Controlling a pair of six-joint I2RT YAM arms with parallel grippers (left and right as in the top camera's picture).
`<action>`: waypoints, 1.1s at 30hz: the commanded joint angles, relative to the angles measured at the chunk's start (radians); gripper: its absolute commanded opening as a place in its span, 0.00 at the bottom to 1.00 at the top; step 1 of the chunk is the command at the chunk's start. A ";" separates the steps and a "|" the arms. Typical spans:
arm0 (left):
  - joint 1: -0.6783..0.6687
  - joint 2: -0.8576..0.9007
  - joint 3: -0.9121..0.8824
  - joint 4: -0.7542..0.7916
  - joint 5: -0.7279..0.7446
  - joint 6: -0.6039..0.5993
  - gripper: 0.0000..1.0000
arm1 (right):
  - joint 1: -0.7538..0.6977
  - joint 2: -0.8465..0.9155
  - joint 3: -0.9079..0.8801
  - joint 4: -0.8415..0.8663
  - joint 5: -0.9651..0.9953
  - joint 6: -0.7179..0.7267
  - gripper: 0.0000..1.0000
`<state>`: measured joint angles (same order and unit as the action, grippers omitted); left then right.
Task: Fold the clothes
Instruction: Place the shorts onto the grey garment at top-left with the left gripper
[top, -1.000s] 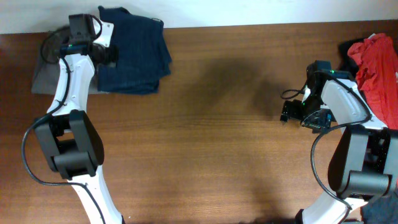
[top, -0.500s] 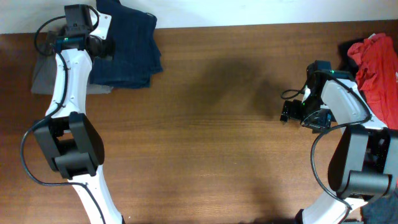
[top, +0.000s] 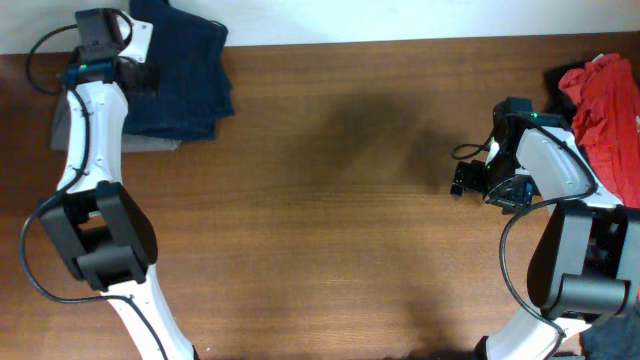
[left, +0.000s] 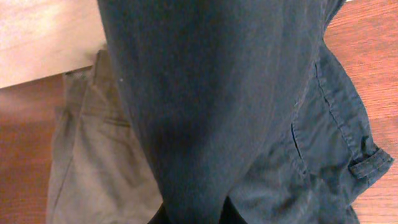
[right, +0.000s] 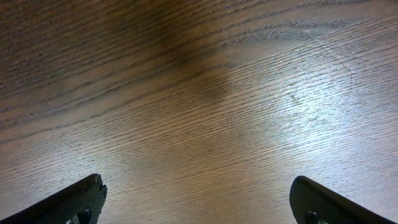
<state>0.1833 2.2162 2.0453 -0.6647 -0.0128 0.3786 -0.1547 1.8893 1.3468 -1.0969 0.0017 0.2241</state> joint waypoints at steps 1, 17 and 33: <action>0.010 0.002 0.033 0.010 -0.010 0.013 0.00 | -0.003 -0.028 0.014 -0.003 -0.001 -0.006 0.99; 0.027 0.002 0.091 -0.005 -0.059 0.013 0.01 | -0.003 -0.028 0.014 -0.003 -0.001 -0.006 0.99; 0.129 0.008 0.091 0.023 -0.030 0.013 0.05 | -0.003 -0.028 0.014 -0.003 -0.001 -0.006 0.99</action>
<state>0.2844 2.2169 2.0949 -0.6647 -0.0528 0.3790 -0.1547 1.8893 1.3468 -1.0969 0.0017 0.2249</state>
